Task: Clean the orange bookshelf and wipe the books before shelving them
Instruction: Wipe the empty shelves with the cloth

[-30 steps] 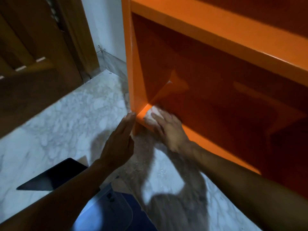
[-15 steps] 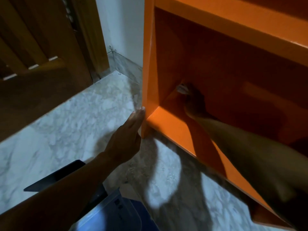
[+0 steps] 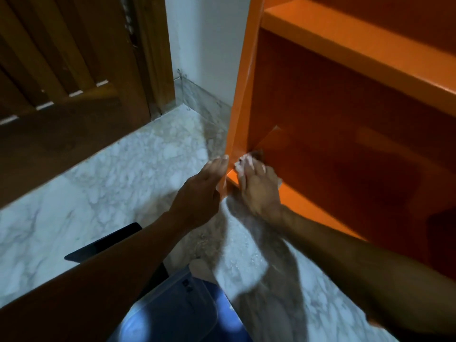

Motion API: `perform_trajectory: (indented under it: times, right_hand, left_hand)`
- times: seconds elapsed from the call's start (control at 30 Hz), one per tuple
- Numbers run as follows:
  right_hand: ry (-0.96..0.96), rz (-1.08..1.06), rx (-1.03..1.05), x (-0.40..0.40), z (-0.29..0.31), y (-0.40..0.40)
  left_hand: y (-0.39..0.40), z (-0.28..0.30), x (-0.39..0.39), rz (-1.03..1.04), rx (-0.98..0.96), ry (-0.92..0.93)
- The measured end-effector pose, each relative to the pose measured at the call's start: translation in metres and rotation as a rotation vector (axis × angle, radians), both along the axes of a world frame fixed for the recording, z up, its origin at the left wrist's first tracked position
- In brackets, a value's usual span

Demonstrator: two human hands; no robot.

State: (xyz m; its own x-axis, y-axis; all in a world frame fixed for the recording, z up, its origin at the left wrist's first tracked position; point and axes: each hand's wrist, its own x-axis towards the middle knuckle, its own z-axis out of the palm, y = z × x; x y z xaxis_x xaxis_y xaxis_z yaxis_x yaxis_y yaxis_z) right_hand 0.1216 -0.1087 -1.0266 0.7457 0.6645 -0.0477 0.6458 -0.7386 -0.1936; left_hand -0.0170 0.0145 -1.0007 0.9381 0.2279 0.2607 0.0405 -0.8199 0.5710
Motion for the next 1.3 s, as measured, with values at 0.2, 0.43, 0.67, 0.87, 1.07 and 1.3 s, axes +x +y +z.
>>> perform_trajectory:
  times: [0.2, 0.43, 0.67, 0.87, 1.07, 1.3]
  right_hand:
    - [-0.168, 0.386, -0.111, -0.051, 0.016, -0.035]
    - [-0.391, 0.590, -0.582, -0.045, 0.019, -0.100]
    - [-0.440, 0.644, -0.560, -0.063, 0.046, -0.204]
    - [-0.314, 0.516, -0.676, -0.087, 0.063, -0.276]
    - [-0.171, 0.416, -0.913, -0.091, 0.078, -0.327]
    - [-0.228, 0.403, -0.981, -0.102, 0.090, -0.352]
  left_hand:
    - [-0.010, 0.017, -0.016, 0.031, 0.083, -0.053]
    - [-0.032, -0.001, -0.072, 0.158, -0.124, 0.252]
    - [-0.059, -0.037, -0.147, 0.140, -0.157, 0.630]
    - [-0.076, -0.047, -0.175, 0.227, -0.001, 0.649]
    - [-0.070, -0.058, -0.179, 0.269, 0.154, 0.675]
    - [-0.086, -0.051, -0.178, 0.309, 0.261, 0.683]
